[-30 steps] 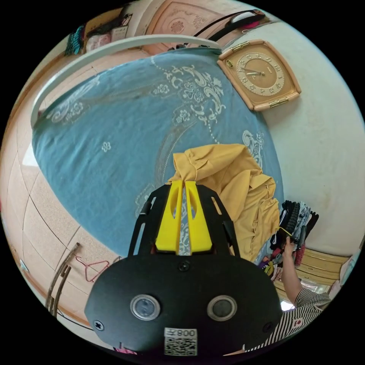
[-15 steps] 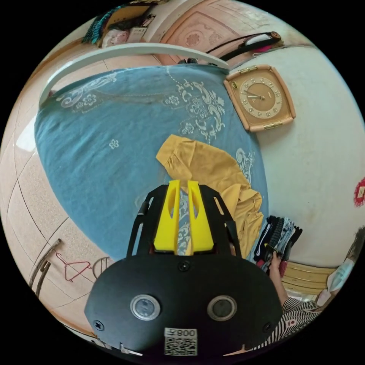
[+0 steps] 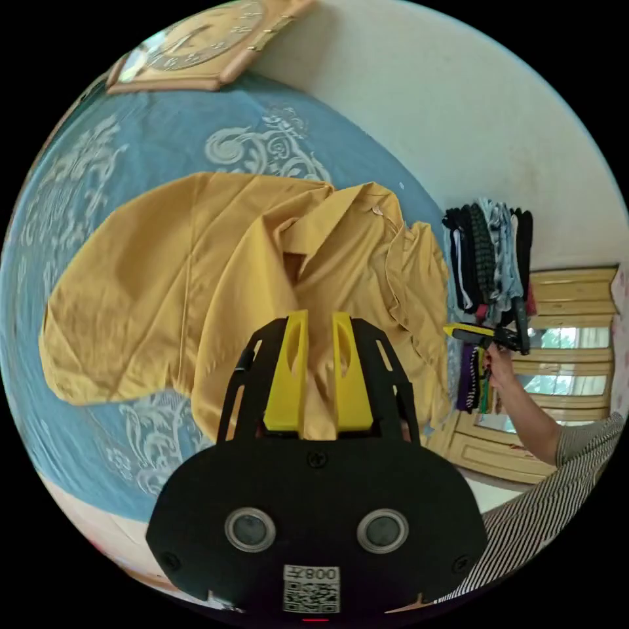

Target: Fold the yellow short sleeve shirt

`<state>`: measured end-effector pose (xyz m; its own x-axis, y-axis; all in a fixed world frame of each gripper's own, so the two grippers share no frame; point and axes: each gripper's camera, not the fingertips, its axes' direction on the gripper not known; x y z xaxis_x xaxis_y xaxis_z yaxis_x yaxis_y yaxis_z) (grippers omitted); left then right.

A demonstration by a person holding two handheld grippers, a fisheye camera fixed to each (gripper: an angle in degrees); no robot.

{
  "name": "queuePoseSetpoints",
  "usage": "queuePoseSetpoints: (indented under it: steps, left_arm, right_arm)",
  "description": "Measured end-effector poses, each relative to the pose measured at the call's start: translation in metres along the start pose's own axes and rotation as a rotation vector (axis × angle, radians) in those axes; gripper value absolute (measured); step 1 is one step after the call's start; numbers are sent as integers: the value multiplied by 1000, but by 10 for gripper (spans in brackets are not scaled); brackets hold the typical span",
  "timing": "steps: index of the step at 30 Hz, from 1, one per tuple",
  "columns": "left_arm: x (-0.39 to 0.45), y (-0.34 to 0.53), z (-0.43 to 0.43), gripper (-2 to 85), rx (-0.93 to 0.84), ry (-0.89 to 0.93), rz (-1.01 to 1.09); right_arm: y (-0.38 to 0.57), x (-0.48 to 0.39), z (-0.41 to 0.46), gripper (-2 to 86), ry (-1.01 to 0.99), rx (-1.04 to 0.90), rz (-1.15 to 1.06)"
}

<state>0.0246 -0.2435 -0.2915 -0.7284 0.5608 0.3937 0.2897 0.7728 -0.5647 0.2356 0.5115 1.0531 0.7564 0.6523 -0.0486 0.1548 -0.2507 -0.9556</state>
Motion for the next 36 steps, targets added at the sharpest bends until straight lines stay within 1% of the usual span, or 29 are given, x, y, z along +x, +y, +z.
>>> queuePoseSetpoints:
  steps: [4, 6, 8, 14, 19, 22, 27, 33, 36]
  left_arm:
    - [34, -54, 24, 45, -34, -194, 43]
    - [40, -68, 34, 37, -55, -240, 37]
    - [41, -79, 46, 28, -86, -231, 20]
    - [51, -101, 62, 12, -76, -96, 8]
    - [67, -118, 57, 8, 23, 128, 4]
    - [83, -130, 55, 8, 72, 229, 37]
    - [112, -146, 60, 9, 82, 268, 97]
    - [132, -159, 75, 15, 102, 316, 95]
    - [138, -165, 97, 24, -9, 303, 91]
  right_arm:
    - [-9, 6, -2, 61, -57, 40, -15]
    - [-12, 9, -3, 65, -84, 62, -16]
    - [-18, 12, -5, 76, -137, 93, -18]
    - [-42, 9, 1, 90, -227, 121, -44]
    - [-62, 3, 10, 93, -239, 108, -71]
    - [-70, 1, 14, 93, -257, 111, -73]
    - [-78, 6, 13, 93, -235, 131, -45]
    - [-84, 23, -1, 93, -192, 178, 16]
    - [-86, 31, -7, 93, -151, 187, 37]
